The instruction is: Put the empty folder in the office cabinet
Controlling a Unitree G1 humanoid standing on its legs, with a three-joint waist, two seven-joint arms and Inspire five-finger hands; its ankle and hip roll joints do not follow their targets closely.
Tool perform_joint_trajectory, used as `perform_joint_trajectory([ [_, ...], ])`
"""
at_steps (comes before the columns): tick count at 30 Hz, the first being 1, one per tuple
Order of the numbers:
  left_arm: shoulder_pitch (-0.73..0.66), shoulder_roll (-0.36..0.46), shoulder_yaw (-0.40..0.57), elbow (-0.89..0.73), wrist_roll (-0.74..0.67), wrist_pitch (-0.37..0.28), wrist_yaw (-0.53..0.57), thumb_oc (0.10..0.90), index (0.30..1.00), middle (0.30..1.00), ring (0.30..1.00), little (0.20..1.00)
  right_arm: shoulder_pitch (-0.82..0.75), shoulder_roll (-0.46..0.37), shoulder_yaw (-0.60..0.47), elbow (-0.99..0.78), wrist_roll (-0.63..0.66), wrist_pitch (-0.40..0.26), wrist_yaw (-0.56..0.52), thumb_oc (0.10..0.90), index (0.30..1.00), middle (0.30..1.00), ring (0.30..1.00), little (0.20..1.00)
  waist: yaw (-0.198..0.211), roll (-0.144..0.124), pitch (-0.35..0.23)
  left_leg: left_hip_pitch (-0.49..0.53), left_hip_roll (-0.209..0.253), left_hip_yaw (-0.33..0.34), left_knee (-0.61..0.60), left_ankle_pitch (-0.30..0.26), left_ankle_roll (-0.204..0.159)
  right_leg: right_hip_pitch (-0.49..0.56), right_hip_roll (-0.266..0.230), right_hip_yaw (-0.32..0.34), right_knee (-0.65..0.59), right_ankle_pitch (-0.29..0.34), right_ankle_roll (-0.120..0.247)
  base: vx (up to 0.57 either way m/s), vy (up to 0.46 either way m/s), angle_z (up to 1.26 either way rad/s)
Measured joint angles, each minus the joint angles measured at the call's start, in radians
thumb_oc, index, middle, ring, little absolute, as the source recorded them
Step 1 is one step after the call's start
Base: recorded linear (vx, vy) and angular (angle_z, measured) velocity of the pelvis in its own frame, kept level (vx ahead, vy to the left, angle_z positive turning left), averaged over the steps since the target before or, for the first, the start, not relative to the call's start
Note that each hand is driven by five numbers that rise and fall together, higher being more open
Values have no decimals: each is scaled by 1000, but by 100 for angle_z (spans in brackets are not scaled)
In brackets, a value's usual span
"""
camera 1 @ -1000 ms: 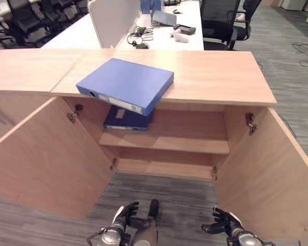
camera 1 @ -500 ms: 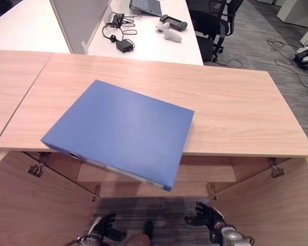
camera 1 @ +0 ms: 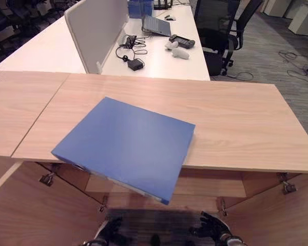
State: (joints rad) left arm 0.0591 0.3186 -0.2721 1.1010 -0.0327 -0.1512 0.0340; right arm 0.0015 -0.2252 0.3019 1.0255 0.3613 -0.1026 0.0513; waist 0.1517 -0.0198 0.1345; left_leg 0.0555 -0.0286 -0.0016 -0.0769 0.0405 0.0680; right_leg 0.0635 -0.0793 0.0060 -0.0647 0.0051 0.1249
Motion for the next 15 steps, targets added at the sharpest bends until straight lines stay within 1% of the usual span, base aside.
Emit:
perform_joint_trajectory([
  [1,1,-3,0,1,0,0,0,800,900,900,900,900,-1,-7,0,-1,0,0,0,800,900,900,900,900,5,2,1,-1,8,1,-2,1,-13,11,9,0,-32,19,-17,-111,-139,-1],
  [2,1,-8,1,1,0,0,0,800,900,900,900,900,0,-13,0,0,0,0,-1,800,900,900,900,900,14,3,1,-1,16,0,-2,0,-35,12,19,-2,-32,27,-52,-122,-141,0],
  [5,2,-19,13,9,0,-1,4,800,900,900,900,900,-4,-27,0,-1,-4,-1,-2,800,900,900,900,900,20,13,2,-3,47,-6,3,10,-69,15,50,-16,-32,34,-80,-129,-153,5],
  [6,-1,-23,20,15,0,-1,5,800,900,900,900,900,-4,-30,0,-1,-4,-1,-3,800,900,900,900,900,22,16,4,-3,55,-6,5,13,-76,15,58,-17,-32,36,-83,-116,-169,2],
  [7,-1,-26,24,21,-1,-1,5,800,900,900,900,900,-4,-33,0,-1,-4,-2,-5,800,900,900,900,900,23,22,5,-10,68,-7,14,6,-98,14,70,-16,-32,37,-105,-62,-137,1],
  [8,2,-28,24,21,-1,-1,5,800,900,900,900,900,-1,-37,2,-1,-4,-2,-5,800,900,900,900,900,23,29,5,-14,75,-13,17,2,-105,15,78,-18,-32,38,-109,-112,-136,9],
  [9,0,-28,24,21,-1,-1,4,800,900,900,900,900,2,-40,2,-1,-4,-2,-6,800,900,900,900,900,18,31,5,-18,77,-21,20,2,-114,15,81,-28,-32,38,-112,-172,-103,30],
  [10,-1,-31,21,21,-1,-1,3,800,900,900,900,900,11,-48,2,-1,-4,-2,-7,800,900,900,900,900,16,40,8,-26,87,-27,23,11,-126,16,88,-44,-31,41,-127,-172,-102,34],
  [13,-19,-48,23,22,-3,-2,6,800,900,900,900,900,17,-74,2,-1,-4,-2,-7,800,900,900,900,900,21,67,32,-50,96,-44,50,17,-151,15,100,-59,-30,48,-138,-205,-52,23],
  [14,-22,-54,22,29,-3,-2,6,800,900,900,900,900,18,-84,2,0,-4,-2,-7,800,900,900,900,900,18,78,38,-59,97,-55,58,18,-155,14,102,-68,-31,48,-139,-292,-31,23],
  [15,-34,-63,22,32,-3,-2,7,800,900,900,900,900,17,-100,2,1,-4,-2,-7,800,900,900,900,900,15,91,53,-63,99,-54,64,20,-167,13,101,-77,-27,60,-156,-225,-21,20],
])
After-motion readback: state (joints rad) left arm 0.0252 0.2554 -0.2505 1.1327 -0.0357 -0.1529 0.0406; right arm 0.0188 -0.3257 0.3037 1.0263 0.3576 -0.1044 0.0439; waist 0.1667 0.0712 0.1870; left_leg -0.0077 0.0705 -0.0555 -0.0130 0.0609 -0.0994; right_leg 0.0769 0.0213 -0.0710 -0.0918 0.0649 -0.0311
